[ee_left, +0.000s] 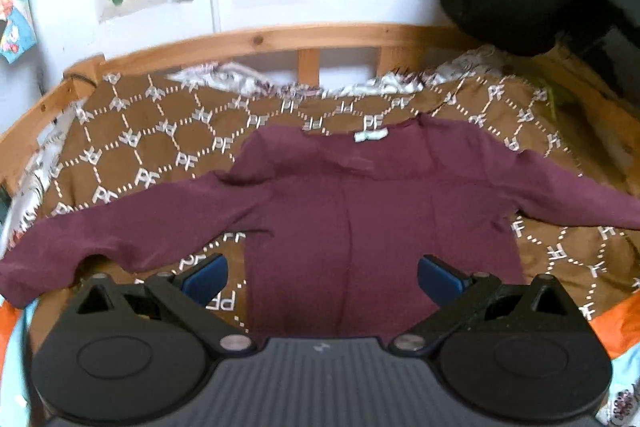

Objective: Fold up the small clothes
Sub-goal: 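Grasp the sleeve cuff nearest the right tool with the right gripper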

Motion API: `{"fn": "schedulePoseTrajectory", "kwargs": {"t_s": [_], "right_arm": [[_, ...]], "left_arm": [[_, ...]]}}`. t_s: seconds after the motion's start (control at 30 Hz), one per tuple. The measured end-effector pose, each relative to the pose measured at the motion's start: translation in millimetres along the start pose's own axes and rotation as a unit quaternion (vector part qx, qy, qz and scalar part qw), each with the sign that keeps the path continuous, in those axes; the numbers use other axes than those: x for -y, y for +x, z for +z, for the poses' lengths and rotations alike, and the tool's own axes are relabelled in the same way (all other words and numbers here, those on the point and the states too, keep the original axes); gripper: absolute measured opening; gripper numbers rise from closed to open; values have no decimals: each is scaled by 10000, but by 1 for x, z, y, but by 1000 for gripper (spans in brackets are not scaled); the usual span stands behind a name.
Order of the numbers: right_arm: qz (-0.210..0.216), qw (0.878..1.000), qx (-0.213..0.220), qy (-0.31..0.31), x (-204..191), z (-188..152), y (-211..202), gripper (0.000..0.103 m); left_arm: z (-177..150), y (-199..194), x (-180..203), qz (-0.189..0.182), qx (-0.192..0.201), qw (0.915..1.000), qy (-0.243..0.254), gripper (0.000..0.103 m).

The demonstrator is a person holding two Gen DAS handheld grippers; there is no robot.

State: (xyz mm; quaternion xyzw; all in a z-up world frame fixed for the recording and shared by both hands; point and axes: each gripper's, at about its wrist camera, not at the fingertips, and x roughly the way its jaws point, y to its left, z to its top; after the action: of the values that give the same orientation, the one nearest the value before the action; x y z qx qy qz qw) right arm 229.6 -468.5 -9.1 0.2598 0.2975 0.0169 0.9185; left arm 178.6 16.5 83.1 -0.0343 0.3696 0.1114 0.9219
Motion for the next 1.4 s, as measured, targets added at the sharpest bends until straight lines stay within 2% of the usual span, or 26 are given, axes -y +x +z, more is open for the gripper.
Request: {"fn": "schedulePoseTrajectory", "kwargs": {"t_s": [0.03, 0.17, 0.27, 0.37, 0.5, 0.57, 0.7, 0.77, 0.83, 0.93, 1.0, 1.1, 1.17, 1.3, 1.4], "right_arm": [[8, 9998, 35, 189, 3, 0, 2, 103], [-480, 9946, 225, 892, 3, -1, 18, 102], [-712, 9848, 528, 1495, 10, -2, 23, 100], [-938, 9735, 754, 1944, 18, -1, 34, 93], [-1290, 9612, 1015, 2217, 25, -3, 47, 74], [-1378, 9532, 1228, 2394, 32, -7, 52, 67], [-1661, 9423, 1495, 2494, 39, -11, 57, 38], [-1714, 9437, 1571, 2352, 38, -13, 59, 33], [-1737, 9485, 1659, 2066, 32, -14, 59, 20], [-1866, 9536, 1807, 1519, 16, -13, 59, 12], [-1882, 9568, 1929, 1088, 2, -11, 57, 6], [-1802, 9606, 2098, 288, -24, -4, 55, 3], [-1619, 9592, 2275, -433, -50, -3, 52, 3], [-1057, 9475, 2489, -1705, -109, -5, 54, 2], [-498, 9403, 2518, -2236, -156, -11, 61, 2]], "left_arm": [[0, 9, -2, -20, -123, 9999, -32, 103], [7, 25, -16, -129, -582, 9981, -155, 103], [22, 23, -32, -18, -606, 9978, -254, 103], [41, 17, -42, 223, -429, 9988, -119, 103], [50, 26, -41, 436, -262, 9987, 14, 103], [42, 41, -37, 493, -310, 9983, -71, 103], [13, 77, -28, 447, -501, 9973, -285, 103], [0, 91, -26, 368, -669, 9963, -405, 103], [-11, 101, -26, 273, -860, 9943, -560, 103], [-21, 110, -24, 169, -1049, 9931, -498, 103], [-25, 110, -23, 168, -1056, 9936, -351, 103], [-24, 107, -25, 185, -991, 9946, -231, 103], [-22, 103, -31, 136, -960, 9950, -247, 103], [-17, 94, -48, 104, -957, 9945, -423, 103], [-15, 86, -62, 186, -841, 9949, -519, 103]]}}
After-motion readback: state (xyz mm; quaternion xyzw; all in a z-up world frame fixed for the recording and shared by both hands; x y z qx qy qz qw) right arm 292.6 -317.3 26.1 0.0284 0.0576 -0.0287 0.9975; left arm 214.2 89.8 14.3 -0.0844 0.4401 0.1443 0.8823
